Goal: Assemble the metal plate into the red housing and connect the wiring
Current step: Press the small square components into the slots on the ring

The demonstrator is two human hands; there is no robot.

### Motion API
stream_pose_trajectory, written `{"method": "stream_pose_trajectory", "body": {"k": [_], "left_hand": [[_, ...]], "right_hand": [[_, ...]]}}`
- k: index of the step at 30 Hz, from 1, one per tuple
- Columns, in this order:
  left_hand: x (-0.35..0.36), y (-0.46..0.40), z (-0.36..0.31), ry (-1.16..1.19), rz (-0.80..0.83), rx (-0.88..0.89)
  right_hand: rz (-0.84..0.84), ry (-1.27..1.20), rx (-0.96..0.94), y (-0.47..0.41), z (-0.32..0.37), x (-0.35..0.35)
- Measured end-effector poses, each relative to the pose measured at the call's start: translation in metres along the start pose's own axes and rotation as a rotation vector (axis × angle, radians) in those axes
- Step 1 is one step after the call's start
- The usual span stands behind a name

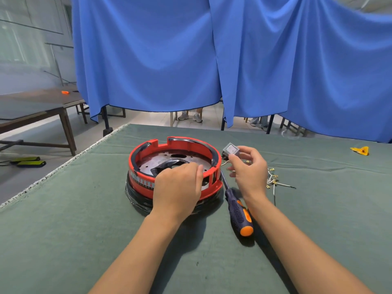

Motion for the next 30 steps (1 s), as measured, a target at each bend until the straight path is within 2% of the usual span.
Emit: {"method": "stream_pose_trajectory", "body": {"k": [6, 10, 16, 20, 24, 27, 30], "left_hand": [[-0.005, 0.002, 0.002, 0.028, 0.063, -0.017], [-0.009, 0.006, 0.005, 0.044, 0.051, -0.04], [-0.009, 0.006, 0.011, 0.076, 0.042, -0.048], [-0.007, 0.007, 0.02, 0.11, 0.011, -0.123], [-0.01, 0.008, 0.02, 0.315, -0.015, -0.223], [-0.014, 0.007, 0.015, 0.452, -0.046, -0.196], [-0.014, 0.007, 0.013, 0.515, -0.028, -0.221]], "right_hand": [[0.073, 0.011, -0.037, 0.034, 0.015, -0.008], [0.161, 0.014, -0.052, 0.045, 0.023, -0.011], [0.306, 0.029, -0.188, 0.057, 0.041, -0.006], [0.41, 0.077, -0.221, 0.058, 0.047, -0.005], [0.406, 0.073, -0.304, 0.061, 0.051, -0.007], [0.426, 0.066, -0.305, 0.061, 0.052, -0.007], [0.463, 0.004, -0.217, 0.06, 0.052, -0.007]]}}
Point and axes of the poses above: each hand's wrist, its own y-axis away from the middle knuckle, its own x-axis out of the palm, z = x × y, the point moved 3 cm from there along -y, towards the middle knuckle, and after that the axes turned 8 degrees about -z, right-handed, at the moved point
